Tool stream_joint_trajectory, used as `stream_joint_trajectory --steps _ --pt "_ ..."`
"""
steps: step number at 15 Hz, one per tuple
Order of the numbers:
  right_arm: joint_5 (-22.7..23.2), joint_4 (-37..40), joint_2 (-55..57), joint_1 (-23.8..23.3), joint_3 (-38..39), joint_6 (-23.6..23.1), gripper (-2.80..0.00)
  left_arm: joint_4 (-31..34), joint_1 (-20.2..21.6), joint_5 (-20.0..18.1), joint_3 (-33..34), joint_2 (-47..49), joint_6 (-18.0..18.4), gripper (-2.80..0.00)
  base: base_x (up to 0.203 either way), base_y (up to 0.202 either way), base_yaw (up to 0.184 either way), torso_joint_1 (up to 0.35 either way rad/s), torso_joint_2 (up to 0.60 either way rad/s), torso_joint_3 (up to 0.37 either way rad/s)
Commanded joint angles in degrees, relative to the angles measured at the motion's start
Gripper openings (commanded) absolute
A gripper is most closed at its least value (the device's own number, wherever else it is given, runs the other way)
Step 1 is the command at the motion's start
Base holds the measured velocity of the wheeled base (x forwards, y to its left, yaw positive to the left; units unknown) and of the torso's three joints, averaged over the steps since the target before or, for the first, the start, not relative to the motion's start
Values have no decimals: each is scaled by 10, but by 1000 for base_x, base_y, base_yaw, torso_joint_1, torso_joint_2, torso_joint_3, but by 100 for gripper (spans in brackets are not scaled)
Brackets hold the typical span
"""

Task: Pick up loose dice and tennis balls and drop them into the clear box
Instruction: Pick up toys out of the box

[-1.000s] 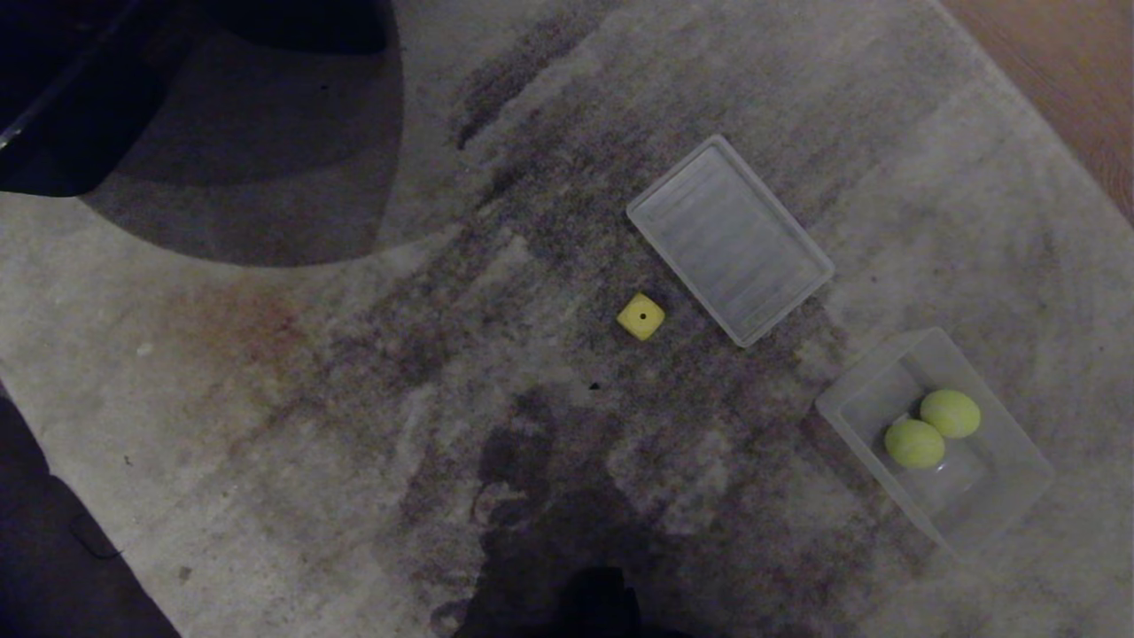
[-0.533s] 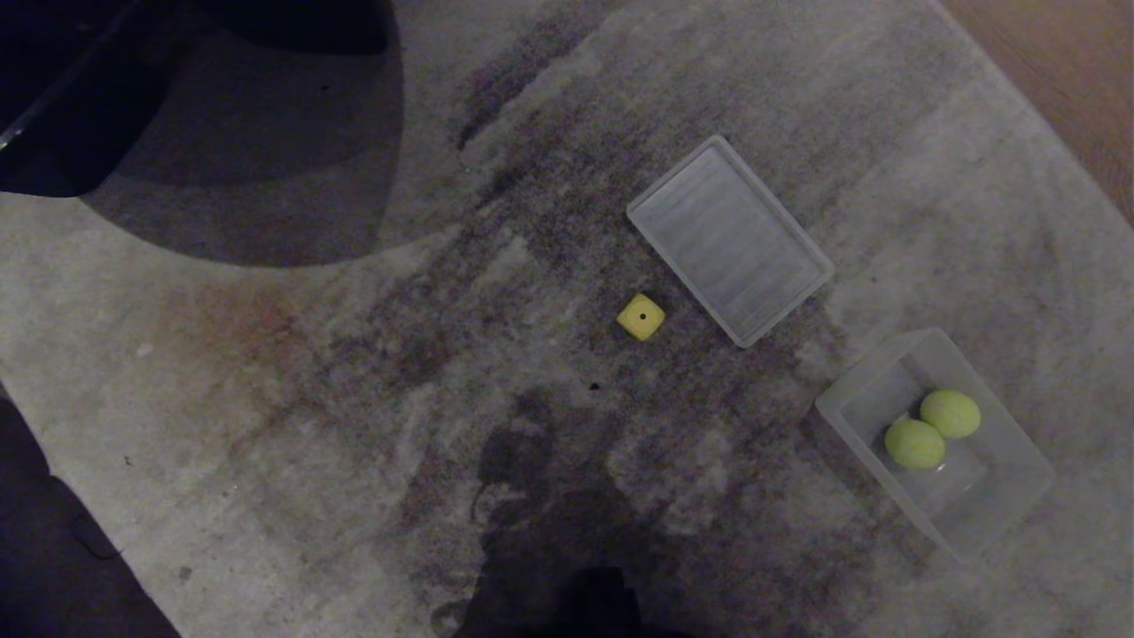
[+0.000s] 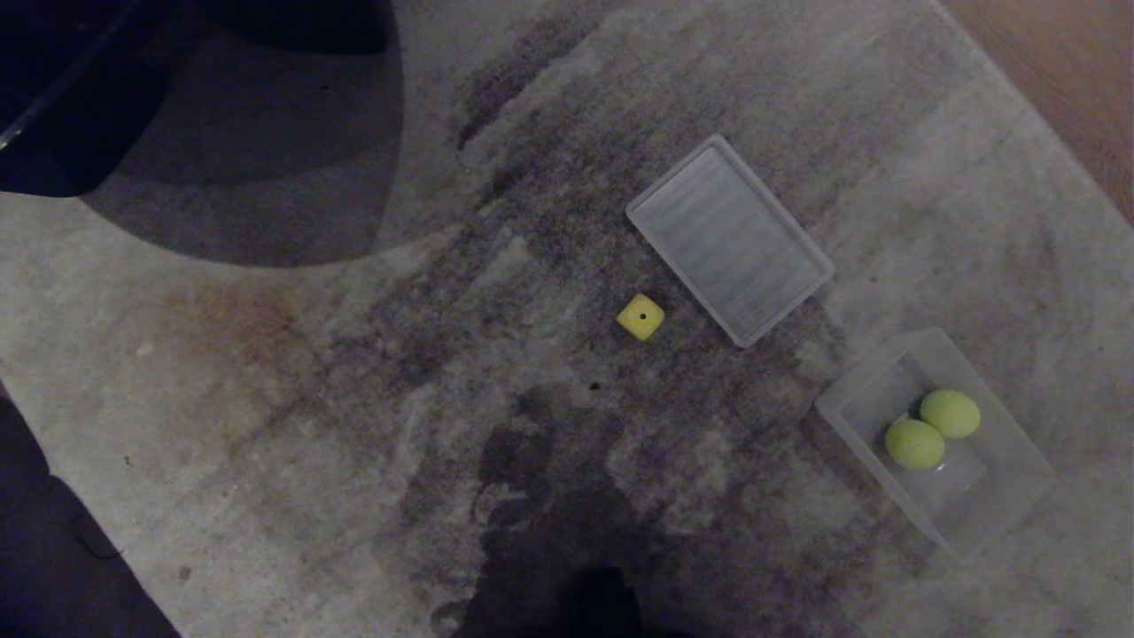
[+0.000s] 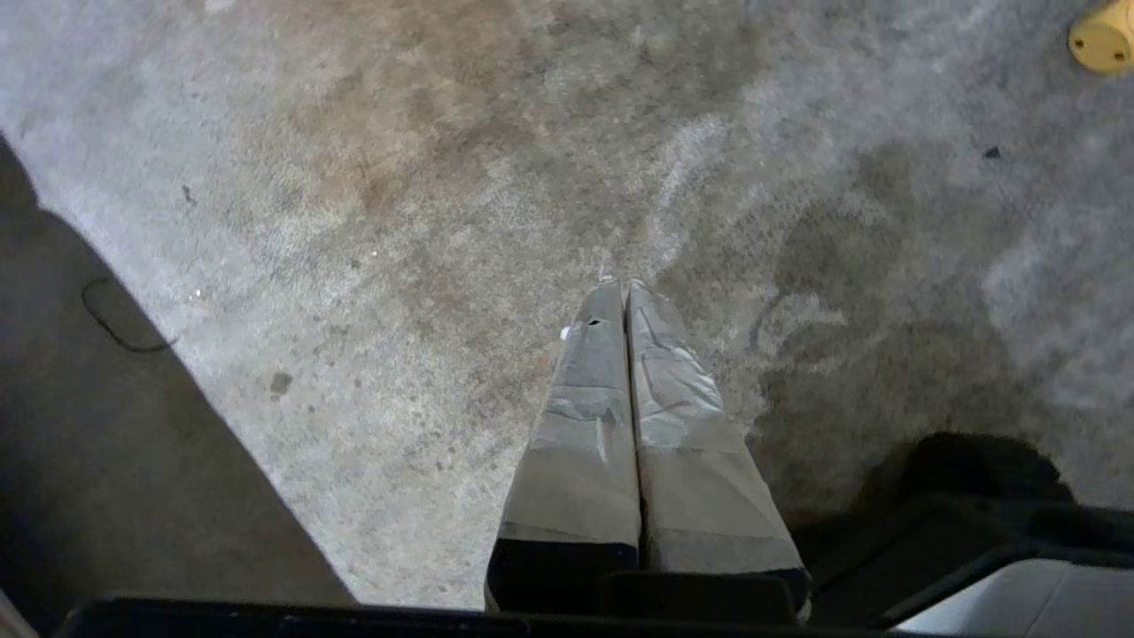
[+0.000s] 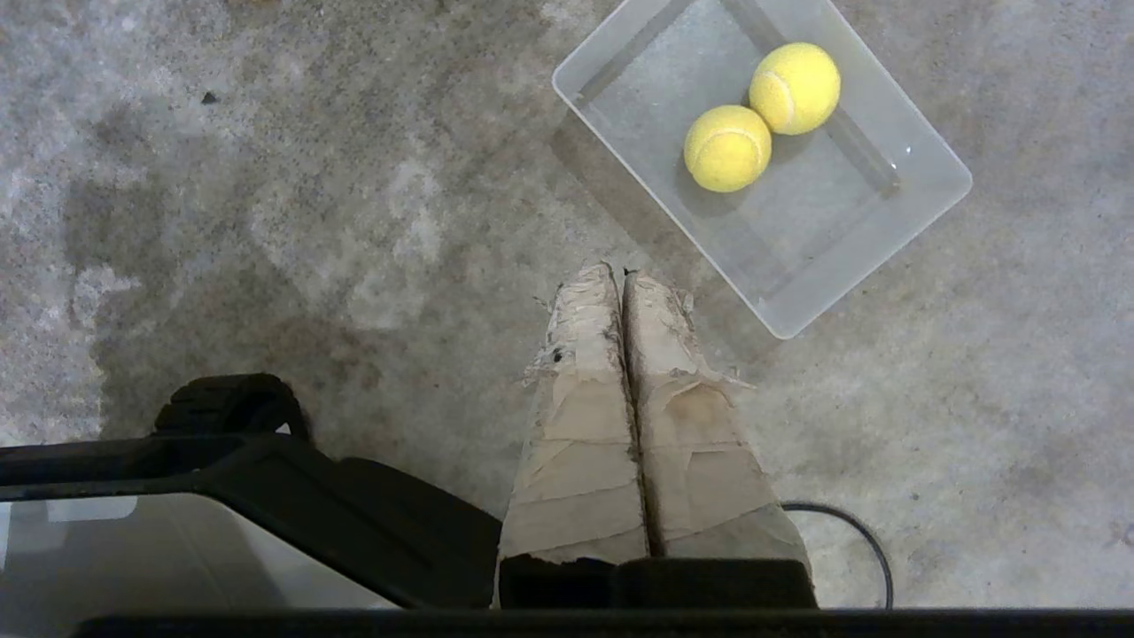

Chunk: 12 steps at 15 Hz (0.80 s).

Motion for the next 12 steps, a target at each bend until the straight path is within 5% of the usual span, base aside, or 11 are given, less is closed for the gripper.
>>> stream_joint_trajectory --steps 1,12 --pt "0 0 2 0 0 -1 -280 0 0 -1 1 1 1 -280 0 0 0 0 0 0" --pt "0 1 2 0 0 0 -280 0 -1 0 1 1 1 -280 -1 0 21 0 0 1"
